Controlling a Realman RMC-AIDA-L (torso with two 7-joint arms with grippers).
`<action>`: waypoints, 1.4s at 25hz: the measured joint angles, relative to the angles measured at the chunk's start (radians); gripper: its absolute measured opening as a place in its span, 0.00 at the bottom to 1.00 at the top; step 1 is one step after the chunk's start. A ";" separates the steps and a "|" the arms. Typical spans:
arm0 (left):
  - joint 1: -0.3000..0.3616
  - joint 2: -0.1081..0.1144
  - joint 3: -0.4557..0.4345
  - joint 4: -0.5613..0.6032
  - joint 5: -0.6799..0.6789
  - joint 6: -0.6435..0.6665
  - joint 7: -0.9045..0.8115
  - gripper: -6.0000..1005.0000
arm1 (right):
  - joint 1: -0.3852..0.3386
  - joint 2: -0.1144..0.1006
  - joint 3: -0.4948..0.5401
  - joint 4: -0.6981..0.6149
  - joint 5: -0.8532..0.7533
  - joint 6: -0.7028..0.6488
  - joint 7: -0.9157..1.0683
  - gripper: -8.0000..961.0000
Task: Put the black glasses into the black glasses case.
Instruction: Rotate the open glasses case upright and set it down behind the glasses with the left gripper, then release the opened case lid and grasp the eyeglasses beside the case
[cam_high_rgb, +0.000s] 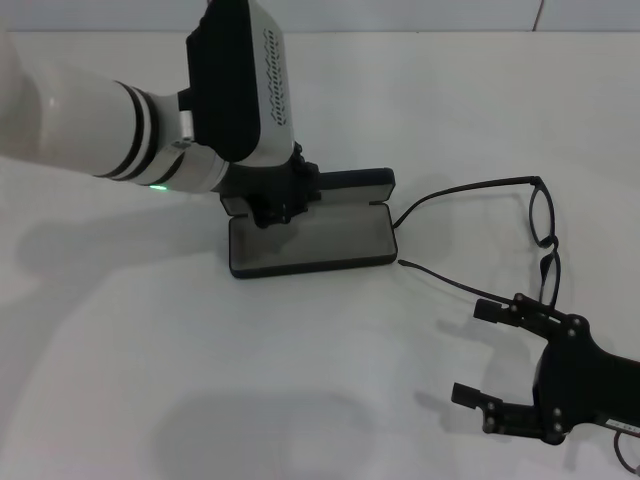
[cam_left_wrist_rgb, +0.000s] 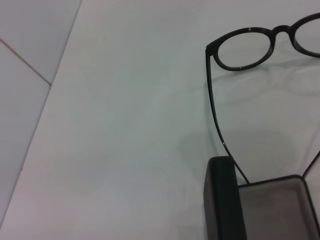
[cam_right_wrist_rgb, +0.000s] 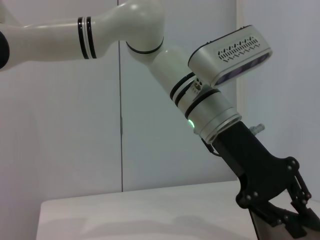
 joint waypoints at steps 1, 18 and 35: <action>0.001 0.000 0.001 0.001 0.000 0.000 0.001 0.21 | 0.000 0.000 -0.001 0.000 0.000 0.000 0.000 0.90; 0.031 0.000 0.022 0.101 -0.024 0.035 -0.011 0.61 | 0.000 0.000 0.003 0.000 0.000 0.005 0.001 0.90; 0.155 0.022 -0.627 -0.315 -0.723 0.565 0.154 0.70 | 0.002 -0.022 0.019 -0.111 0.039 0.007 0.220 0.90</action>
